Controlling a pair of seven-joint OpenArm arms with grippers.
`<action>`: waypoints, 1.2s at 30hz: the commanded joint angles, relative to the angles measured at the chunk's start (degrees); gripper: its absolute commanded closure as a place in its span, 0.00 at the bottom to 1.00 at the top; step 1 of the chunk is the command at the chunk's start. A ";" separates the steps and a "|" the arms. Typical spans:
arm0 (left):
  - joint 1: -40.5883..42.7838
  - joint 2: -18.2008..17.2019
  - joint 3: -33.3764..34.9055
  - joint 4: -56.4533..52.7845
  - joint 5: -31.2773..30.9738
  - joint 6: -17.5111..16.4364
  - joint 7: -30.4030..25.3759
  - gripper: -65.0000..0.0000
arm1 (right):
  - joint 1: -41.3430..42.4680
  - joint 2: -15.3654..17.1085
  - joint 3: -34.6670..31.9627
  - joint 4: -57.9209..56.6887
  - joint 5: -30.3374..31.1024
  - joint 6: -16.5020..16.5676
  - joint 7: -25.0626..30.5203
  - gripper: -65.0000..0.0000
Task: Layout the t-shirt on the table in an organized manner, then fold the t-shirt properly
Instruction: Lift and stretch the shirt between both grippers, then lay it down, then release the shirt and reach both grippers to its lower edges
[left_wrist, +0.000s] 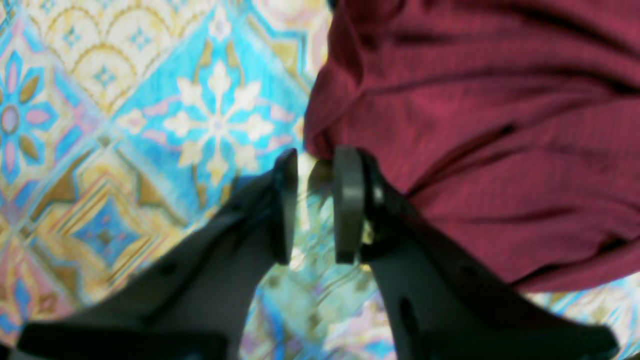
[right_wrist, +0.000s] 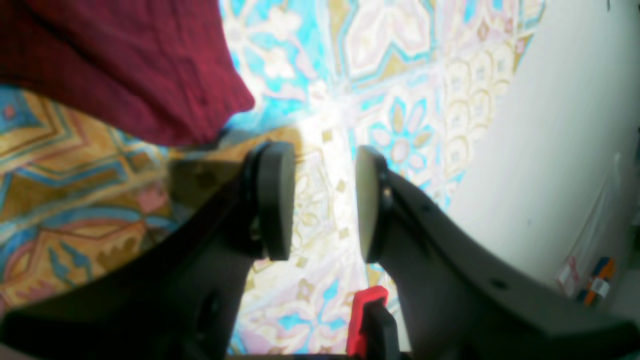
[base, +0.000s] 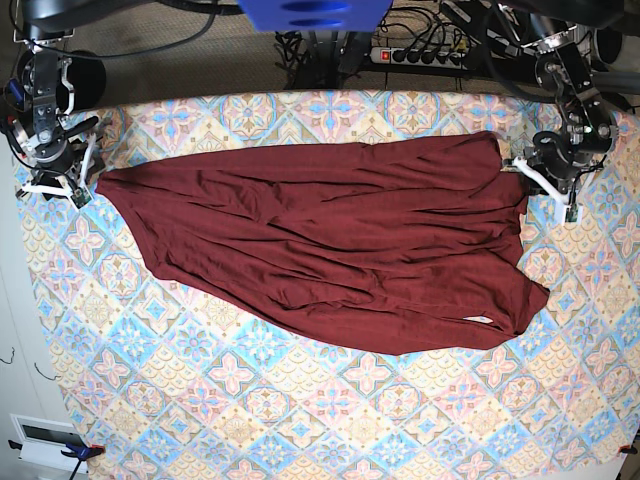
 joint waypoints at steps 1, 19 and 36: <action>-1.17 -0.86 -0.19 0.89 -0.45 -0.03 -0.92 0.79 | 2.16 1.37 0.70 0.87 -0.18 -0.99 1.16 0.70; -8.47 -0.69 -0.19 0.28 -0.36 0.06 -0.75 0.78 | 7.35 -3.29 0.35 0.78 -0.36 -0.99 -5.25 0.38; -15.94 1.25 -0.19 -9.04 -0.45 0.06 -0.92 0.42 | 14.91 -3.38 0.61 5.88 -0.27 -0.99 -4.90 0.37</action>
